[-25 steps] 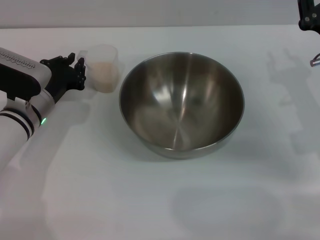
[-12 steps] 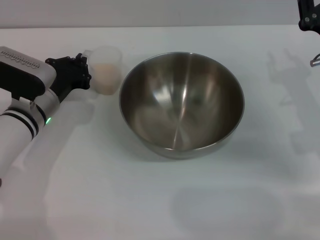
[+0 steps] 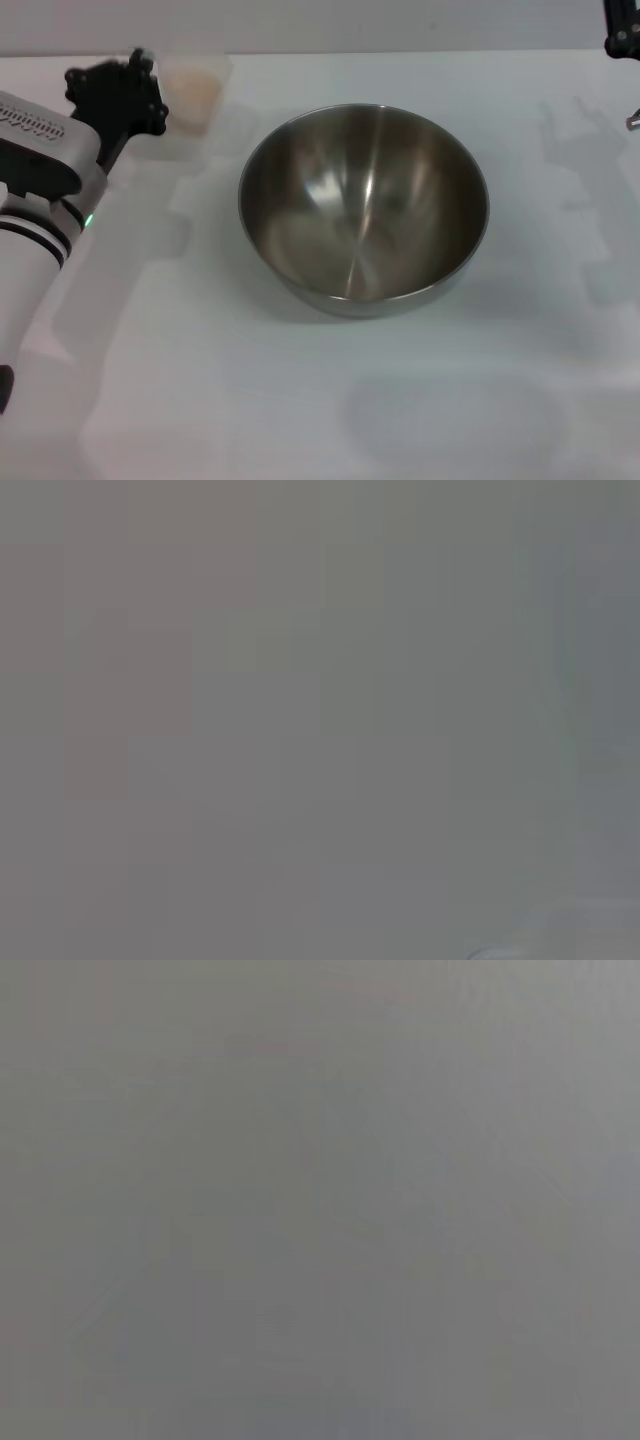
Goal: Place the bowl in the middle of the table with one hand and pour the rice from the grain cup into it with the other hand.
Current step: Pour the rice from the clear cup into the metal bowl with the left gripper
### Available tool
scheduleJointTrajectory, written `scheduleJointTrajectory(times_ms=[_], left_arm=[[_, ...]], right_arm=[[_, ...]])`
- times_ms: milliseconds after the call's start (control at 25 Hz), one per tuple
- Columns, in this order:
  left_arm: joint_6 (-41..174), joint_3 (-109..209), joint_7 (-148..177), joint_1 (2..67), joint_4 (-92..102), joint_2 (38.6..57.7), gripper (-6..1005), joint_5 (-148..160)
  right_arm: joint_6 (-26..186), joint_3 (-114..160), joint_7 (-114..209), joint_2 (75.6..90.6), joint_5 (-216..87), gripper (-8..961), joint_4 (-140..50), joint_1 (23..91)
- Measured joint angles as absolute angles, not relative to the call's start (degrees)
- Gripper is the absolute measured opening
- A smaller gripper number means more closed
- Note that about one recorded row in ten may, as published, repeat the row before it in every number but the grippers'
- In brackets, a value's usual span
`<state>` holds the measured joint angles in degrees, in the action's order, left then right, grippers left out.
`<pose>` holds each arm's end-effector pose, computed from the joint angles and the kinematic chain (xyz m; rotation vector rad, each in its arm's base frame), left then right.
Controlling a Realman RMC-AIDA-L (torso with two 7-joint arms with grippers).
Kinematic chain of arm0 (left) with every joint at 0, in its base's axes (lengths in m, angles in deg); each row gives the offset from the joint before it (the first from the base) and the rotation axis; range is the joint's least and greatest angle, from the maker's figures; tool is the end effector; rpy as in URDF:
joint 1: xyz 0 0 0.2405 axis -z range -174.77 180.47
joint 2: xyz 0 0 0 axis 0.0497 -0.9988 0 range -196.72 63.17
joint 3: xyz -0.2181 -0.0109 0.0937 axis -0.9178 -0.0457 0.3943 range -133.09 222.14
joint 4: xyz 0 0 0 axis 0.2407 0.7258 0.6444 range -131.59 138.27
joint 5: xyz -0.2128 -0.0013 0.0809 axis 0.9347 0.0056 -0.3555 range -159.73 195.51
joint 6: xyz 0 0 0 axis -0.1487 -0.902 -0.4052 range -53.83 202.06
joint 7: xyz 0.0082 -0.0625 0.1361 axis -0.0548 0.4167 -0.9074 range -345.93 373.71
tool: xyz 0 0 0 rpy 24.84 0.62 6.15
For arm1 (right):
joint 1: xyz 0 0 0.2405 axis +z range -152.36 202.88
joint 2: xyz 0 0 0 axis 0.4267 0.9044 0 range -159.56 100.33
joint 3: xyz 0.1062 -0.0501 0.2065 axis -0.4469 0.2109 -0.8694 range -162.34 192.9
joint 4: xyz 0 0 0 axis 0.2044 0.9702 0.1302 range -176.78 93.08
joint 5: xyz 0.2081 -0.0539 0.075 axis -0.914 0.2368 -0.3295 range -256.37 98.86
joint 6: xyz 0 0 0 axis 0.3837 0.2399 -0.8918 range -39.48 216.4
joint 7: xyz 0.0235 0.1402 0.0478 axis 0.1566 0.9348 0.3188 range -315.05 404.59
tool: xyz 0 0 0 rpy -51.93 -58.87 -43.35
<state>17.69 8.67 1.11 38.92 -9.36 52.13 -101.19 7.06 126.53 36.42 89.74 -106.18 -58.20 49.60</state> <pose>-0.2616 0.3924 -0.0489 -1.7951 -0.2208 -0.4766 0.2606 0.3463 0.0178 -1.4760 0.0181 0.7810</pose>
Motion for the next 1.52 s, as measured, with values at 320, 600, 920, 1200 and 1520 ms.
scheduleJointTrajectory(times_ms=[320, 600, 920, 1200, 1520], left_arm=[[9.2, 9.4, -15.6, 37.1, -15.1, 52.25, 25, -101.4], [4.9, 12.1, -33.5, 34.6, -20.9, 52.31, 27, -106.2], [5.3, 15.0, -52.8, 33.7, -24.6, 52.39, 28, -111.5], [5.8, 20.1, -75.4, 33.1, -26.5, 52.4, 30, -111.7], [5.7, 21.5, -90.9, 31.9, -27.6, 52.4, 32, -111.7]], right_arm=[[7.1, 126.0, 36.4, 89.6, -106.2, 397, -57.7, 50.1], [6.9, 124.2, 36.4, 89.43, -106.1, 398, -57.3, 50.3], [6.5, 123.1, 36.4, 89.23, -105.8, 398, -57.3, 50.5], [5.3, 123.1, 36.3, 89.12, -105.7, 398, -57.0, 50.7], [3.8, 123.1, 36.3, 89.12, -105.6, 398, -55.9, 50.8]])
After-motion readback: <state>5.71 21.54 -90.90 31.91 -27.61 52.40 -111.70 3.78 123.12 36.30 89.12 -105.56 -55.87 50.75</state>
